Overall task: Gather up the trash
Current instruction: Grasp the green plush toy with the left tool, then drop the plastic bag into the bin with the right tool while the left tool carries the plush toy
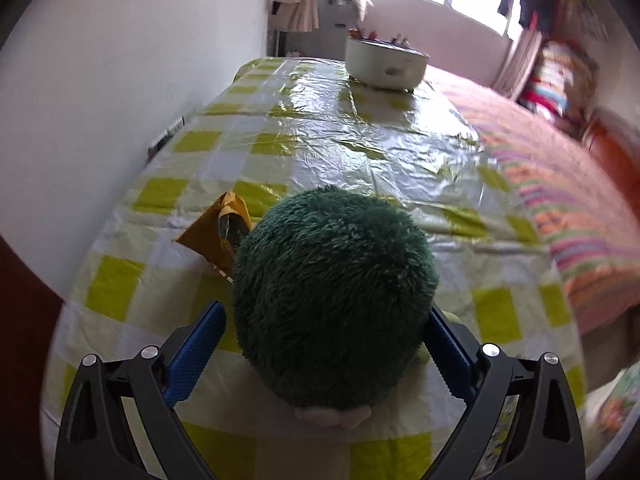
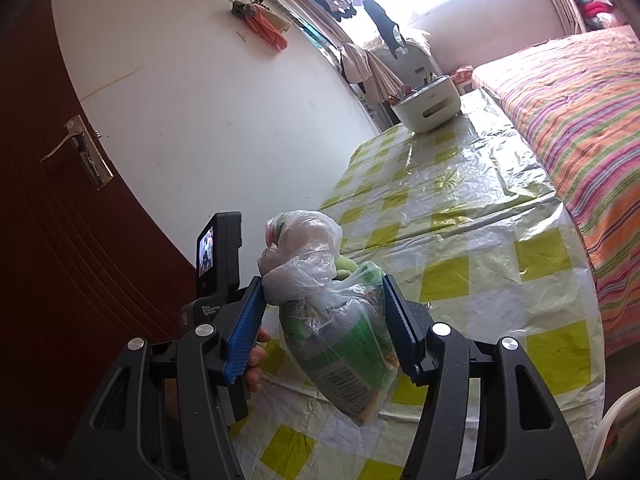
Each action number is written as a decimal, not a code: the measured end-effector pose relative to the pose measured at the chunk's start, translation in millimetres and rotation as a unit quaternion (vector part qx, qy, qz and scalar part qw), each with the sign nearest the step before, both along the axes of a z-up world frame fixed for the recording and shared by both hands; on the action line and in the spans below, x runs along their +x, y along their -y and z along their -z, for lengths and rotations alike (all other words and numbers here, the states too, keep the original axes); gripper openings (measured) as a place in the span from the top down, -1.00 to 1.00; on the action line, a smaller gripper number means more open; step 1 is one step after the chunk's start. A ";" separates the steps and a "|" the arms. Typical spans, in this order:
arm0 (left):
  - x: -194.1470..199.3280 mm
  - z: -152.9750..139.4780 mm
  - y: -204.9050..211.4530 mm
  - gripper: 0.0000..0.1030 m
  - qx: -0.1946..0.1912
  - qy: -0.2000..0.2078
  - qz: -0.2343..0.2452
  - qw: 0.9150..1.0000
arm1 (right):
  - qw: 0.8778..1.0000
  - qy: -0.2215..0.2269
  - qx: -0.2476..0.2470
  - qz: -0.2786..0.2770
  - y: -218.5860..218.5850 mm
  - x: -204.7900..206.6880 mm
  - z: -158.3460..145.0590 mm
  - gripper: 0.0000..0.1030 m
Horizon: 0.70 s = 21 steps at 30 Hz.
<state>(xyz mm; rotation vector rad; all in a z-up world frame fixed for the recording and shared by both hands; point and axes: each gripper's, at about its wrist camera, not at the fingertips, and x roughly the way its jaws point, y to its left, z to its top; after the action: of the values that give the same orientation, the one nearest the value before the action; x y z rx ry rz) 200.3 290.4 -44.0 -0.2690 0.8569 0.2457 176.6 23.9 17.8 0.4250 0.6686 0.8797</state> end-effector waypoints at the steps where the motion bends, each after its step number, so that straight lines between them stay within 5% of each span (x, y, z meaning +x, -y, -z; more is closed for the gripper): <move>1: 0.1 1.4 -1.6 -0.73 -0.009 0.002 0.002 1.000 | 1.000 -0.001 0.000 0.000 0.4 0.4 0.7 -0.11; 7: -5.8 -2.4 1.1 -0.41 -0.019 0.022 0.002 1.000 | 1.000 0.006 0.002 0.016 7.2 -0.7 -2.6 -0.11; 21: -55.9 -35.8 40.4 -0.40 -0.036 0.082 0.052 0.995 | 0.998 0.026 -0.003 0.061 34.7 -3.7 -7.7 -0.11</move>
<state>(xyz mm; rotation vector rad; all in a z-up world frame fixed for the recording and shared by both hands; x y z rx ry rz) 144.4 250.0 -8.2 -0.3069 0.7153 0.0939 172.9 -10.8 25.5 0.4324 0.5915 0.7713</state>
